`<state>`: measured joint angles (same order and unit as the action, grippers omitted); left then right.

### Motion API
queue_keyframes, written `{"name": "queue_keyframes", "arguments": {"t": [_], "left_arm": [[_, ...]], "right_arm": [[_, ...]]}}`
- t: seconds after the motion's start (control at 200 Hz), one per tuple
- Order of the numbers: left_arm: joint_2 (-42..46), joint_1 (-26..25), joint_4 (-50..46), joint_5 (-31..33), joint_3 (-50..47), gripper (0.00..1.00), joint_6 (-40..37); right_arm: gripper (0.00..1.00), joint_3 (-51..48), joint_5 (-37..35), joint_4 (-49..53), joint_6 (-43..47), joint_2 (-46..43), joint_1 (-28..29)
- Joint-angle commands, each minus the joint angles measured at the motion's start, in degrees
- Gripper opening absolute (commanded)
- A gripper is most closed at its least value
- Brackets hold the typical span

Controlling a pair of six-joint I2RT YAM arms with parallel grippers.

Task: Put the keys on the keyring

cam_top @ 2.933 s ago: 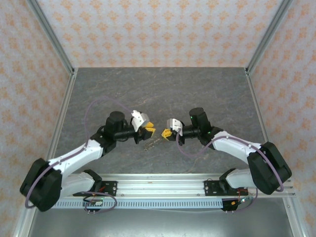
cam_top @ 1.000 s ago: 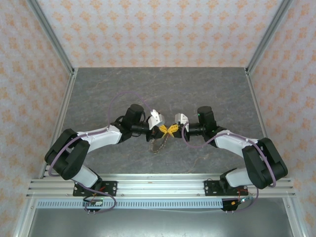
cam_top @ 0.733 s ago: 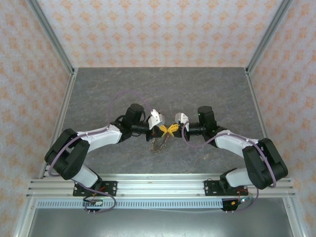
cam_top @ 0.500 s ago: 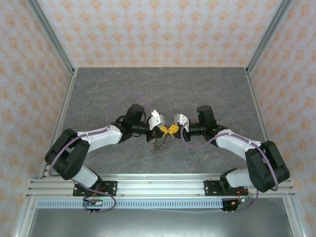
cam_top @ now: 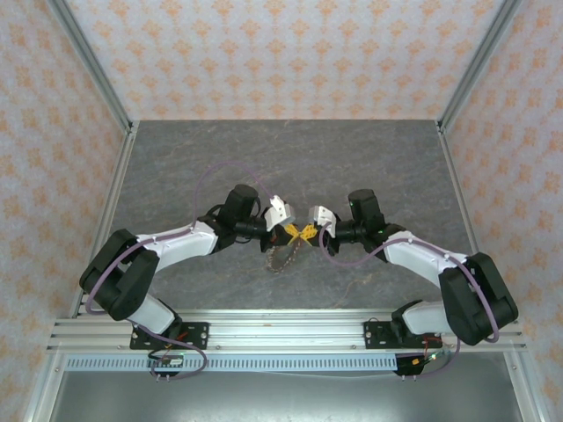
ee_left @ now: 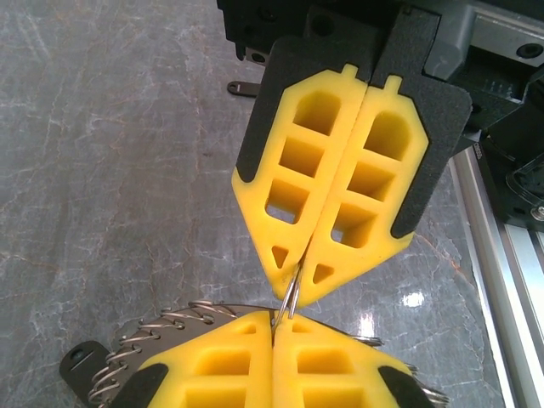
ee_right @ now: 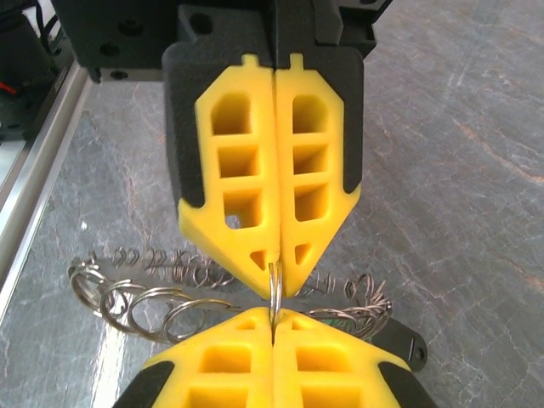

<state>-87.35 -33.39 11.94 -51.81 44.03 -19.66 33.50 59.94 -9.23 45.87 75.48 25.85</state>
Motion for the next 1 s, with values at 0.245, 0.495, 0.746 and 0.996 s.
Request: {"name": "queue_keyframes", "arguments": {"t": [0.245,0.495,0.746,0.996], "left_arm": [[2.4,1.9,2.4,-4.0,0.3,0.19,0.9],[2.2,3.4,2.7,-11.0,2.1,0.22,1.8],[2.3,3.1,2.4,-13.2,2.8,0.23,1.5],[2.7,3.1,-0.1,-13.6,3.4,0.23,0.1]], "right_arm": [[0.0,-3.7,8.5,-13.1,-7.8,-3.7,-1.9],[0.0,-3.8,11.2,-15.4,-9.3,-3.2,-2.3],[0.0,-3.5,11.7,-18.7,-11.0,-0.8,-2.3],[0.0,-3.1,10.3,-19.3,-10.8,0.3,-2.3]]}}
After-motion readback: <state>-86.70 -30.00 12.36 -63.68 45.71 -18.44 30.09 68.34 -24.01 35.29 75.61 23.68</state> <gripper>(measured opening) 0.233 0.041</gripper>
